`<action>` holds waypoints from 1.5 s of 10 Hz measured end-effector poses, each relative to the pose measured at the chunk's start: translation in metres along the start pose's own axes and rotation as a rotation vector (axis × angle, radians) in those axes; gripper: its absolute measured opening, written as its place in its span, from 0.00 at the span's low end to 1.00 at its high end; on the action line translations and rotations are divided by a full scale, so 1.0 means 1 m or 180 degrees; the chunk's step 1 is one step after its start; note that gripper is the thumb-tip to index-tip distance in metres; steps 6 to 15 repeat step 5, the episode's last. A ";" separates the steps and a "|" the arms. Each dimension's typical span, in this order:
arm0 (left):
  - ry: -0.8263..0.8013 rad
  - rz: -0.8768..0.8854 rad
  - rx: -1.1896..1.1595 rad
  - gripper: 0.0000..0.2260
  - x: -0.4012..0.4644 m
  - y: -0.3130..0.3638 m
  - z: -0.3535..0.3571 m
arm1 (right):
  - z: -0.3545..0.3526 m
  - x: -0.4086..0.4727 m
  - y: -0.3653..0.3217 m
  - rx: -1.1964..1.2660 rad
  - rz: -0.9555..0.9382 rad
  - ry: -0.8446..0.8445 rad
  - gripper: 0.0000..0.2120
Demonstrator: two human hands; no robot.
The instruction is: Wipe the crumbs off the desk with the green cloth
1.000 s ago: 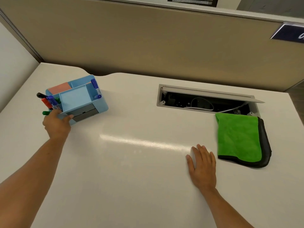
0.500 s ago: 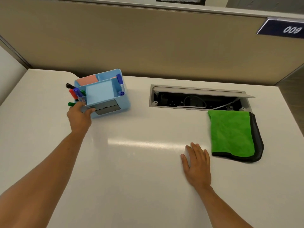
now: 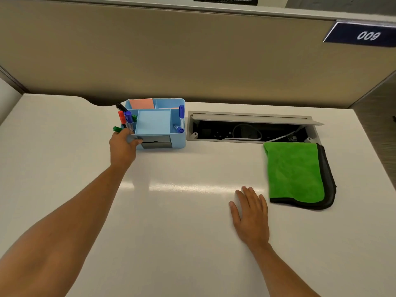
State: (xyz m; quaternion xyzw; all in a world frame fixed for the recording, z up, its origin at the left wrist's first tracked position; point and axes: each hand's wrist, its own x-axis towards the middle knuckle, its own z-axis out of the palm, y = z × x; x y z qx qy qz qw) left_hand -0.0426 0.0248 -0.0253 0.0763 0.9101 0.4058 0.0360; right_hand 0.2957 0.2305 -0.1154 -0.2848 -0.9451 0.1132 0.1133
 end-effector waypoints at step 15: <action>0.0028 0.0074 -0.0077 0.27 -0.055 -0.011 0.020 | -0.005 0.000 -0.003 0.0064 0.0015 -0.0072 0.21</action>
